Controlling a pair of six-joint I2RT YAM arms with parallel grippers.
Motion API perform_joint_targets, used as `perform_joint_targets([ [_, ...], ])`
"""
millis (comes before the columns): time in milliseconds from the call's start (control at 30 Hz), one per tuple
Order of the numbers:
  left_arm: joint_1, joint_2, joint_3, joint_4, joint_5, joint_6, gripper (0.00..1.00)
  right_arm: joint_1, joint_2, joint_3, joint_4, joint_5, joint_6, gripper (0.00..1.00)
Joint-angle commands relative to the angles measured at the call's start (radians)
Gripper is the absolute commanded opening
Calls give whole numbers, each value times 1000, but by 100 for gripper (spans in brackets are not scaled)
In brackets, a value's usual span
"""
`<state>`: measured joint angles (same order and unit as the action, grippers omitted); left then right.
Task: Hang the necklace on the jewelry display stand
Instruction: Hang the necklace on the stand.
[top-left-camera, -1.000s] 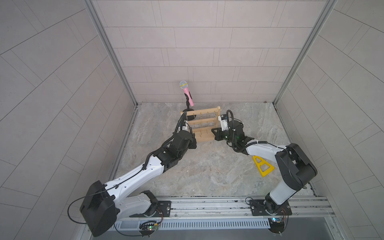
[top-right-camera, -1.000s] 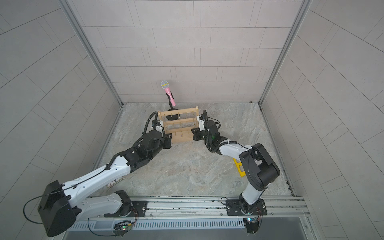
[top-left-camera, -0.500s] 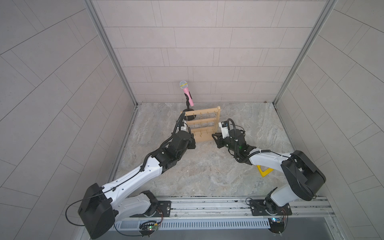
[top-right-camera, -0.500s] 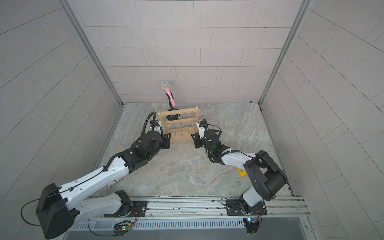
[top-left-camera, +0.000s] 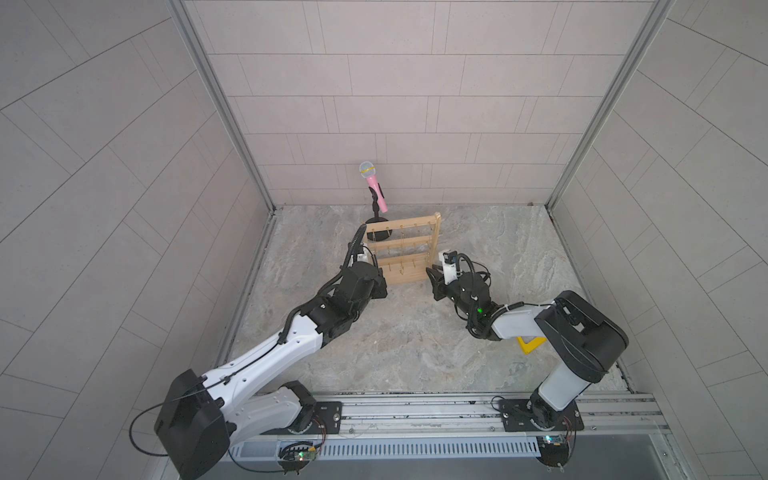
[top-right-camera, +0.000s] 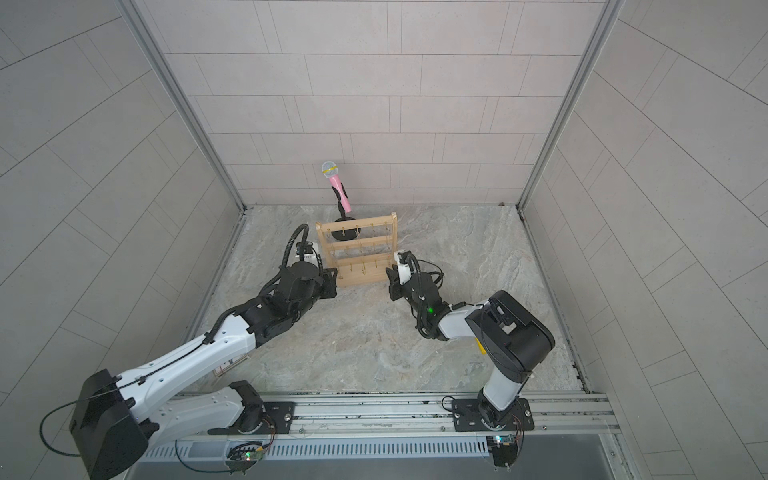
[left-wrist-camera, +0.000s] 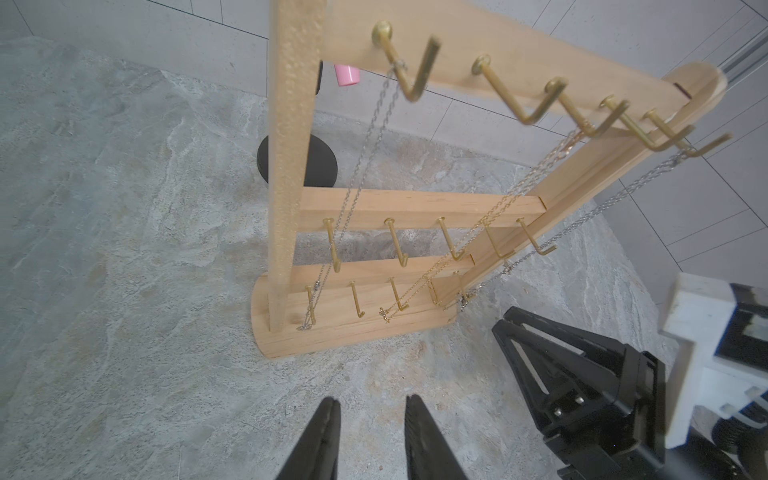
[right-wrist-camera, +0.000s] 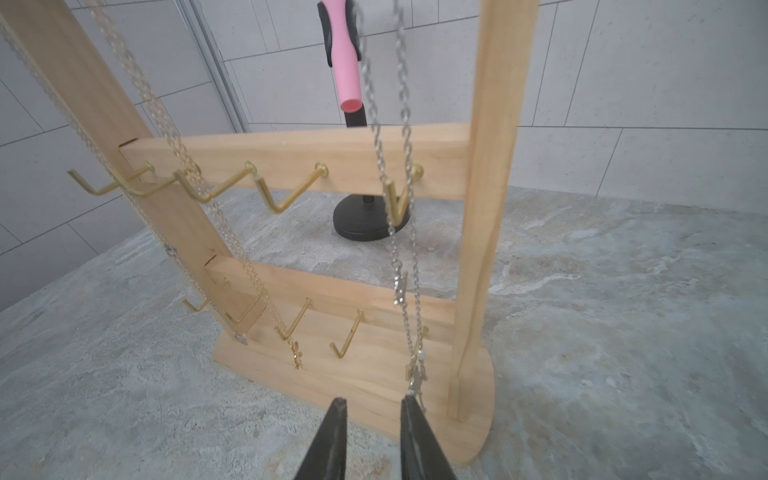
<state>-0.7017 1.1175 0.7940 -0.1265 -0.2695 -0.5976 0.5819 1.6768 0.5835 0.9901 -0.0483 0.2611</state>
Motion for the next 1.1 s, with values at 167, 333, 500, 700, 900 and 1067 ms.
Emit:
perform_joint_targets([
  [167,28,-2,-19,29,15,-23,31,-6,51,74,62,-30,-20,26],
  [333,34,-5,-24,32,19,-25,31,-16,78,100,61,-30,-18,27],
  [500,43,-6,-29,37,26,-25,31,-24,89,124,49,-30,-17,29],
  [700,55,-2,-35,50,41,-31,31,-28,85,119,44,-24,-28,31],
  [900,60,-1,-39,57,48,-35,31,-32,101,137,38,-31,-28,31],
  [1067,64,-7,-41,54,47,-36,31,-33,118,165,26,-38,-29,31],
])
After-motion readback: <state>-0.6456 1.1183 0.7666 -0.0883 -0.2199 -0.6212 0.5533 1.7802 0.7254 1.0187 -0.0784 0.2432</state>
